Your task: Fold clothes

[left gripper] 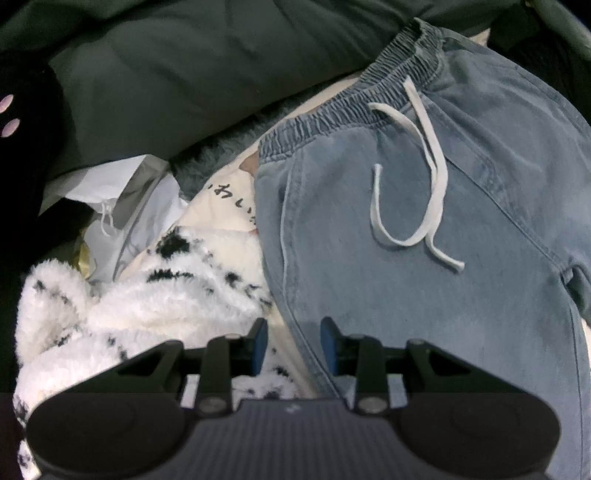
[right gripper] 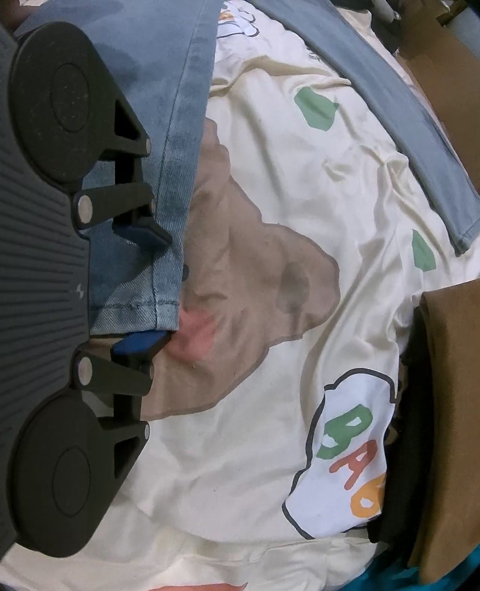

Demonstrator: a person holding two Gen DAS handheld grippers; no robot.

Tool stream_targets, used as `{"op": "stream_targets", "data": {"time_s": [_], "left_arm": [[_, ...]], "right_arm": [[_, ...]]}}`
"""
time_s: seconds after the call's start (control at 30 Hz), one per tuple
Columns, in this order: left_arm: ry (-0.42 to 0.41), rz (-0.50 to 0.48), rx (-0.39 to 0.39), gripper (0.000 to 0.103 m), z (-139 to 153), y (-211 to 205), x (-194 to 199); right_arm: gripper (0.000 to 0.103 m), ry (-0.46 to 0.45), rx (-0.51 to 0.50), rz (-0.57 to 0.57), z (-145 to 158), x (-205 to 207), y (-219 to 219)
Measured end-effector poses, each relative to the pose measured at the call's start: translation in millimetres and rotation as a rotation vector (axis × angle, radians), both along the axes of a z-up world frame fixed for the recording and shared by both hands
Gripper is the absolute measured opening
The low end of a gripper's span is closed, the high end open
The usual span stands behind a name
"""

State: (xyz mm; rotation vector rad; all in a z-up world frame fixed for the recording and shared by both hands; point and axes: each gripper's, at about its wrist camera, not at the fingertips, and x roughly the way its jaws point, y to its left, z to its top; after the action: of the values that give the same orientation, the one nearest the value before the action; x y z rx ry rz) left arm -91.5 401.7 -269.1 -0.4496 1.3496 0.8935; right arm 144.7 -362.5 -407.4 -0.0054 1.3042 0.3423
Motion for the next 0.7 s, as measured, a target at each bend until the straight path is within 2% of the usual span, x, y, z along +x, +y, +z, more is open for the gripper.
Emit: {"op": "stream_targets", "data": {"time_s": [0.03,0.07,0.2,0.37,0.43,0.47,0.57,0.7], "left_arm": [[0.0,-0.001,0.0,0.034,0,-1,0],[0.0,-0.002,0.0,0.034,-1,-2,1],[-0.003,-0.009,-0.004,0.034,-2,-7,2],[-0.004,-0.028,0.001,0.034,-1,-6,4],[-0.005,-0.026,0.003,0.034,-1,-3,3],[-0.005,-0.025,0.004,0.034,-1,-2,3],[-0.006,-0.023,0.006,0.034,0,3,3],[-0.007,-0.019,0.01,0.034,0,8,2]], "right_arm": [[0.055,0.001,0.0,0.006,0,0,0],[0.049,0.001,-0.001,0.013,1,0,0],[0.015,0.003,-0.024,0.014,4,-1,-6],[0.012,0.012,-0.035,-0.008,14,-3,-16],[0.009,0.005,-0.059,-0.003,19,-5,-15],[0.004,0.002,-0.071,-0.001,22,-6,-15],[0.004,-0.006,-0.096,-0.027,26,-8,-14],[0.005,0.019,-0.134,-0.059,16,-4,-6]]}}
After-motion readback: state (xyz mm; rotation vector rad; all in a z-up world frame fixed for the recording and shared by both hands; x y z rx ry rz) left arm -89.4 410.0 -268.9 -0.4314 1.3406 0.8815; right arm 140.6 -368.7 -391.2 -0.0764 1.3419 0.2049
